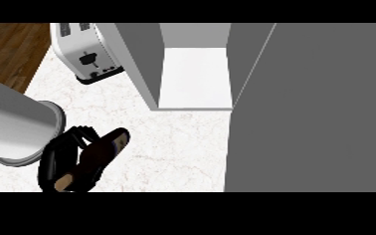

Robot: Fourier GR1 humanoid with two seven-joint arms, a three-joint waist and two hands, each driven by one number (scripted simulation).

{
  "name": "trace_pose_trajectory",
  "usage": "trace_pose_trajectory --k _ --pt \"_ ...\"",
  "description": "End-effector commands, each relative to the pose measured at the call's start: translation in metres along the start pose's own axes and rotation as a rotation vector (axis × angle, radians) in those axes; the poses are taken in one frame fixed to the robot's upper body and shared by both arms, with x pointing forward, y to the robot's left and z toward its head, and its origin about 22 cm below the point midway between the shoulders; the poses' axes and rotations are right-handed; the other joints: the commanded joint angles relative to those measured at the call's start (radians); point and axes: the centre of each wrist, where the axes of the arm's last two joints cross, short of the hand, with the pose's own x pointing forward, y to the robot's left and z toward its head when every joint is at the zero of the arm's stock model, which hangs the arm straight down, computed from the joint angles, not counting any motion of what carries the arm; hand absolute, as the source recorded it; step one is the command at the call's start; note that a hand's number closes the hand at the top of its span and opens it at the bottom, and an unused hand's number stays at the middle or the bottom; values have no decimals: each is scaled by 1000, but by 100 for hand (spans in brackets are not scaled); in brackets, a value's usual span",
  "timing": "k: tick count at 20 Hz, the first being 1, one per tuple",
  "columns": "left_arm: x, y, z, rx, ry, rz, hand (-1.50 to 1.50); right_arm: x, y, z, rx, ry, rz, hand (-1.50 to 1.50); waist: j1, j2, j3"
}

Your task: Pick up the wine, place it into the cabinet and close the cabinet

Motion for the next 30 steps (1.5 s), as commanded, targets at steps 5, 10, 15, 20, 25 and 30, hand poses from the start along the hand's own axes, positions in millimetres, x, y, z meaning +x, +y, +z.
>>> trace_pose_trajectory --k 5,10,15,20,25,30 --pt "19 -43 -17 -44 -41 83 150 19 -7 12 53 -37 -26 -150 -3 4 -3" --pt "74 -36 -9 -118 -21 132 150 24 -3 25 30 -32 -23 -150 0 1 -3" --pt "101 -74 -24 -127 -20 85 150 19 -8 9 31 -36 -27 -150 0 4 -3" --pt "118 -109 -33 -169 14 104 150 16 -3 13 37 -36 -44 -150 -3 4 -3" --pt "128 -164 -41 -222 11 170 150 22 -4 22 24 -34 -48 -150 -14 3 -3" --pt "159 -191 -80 -208 1 193 150 19 7 17 36 -34 -56 -150 -19 5 -4"
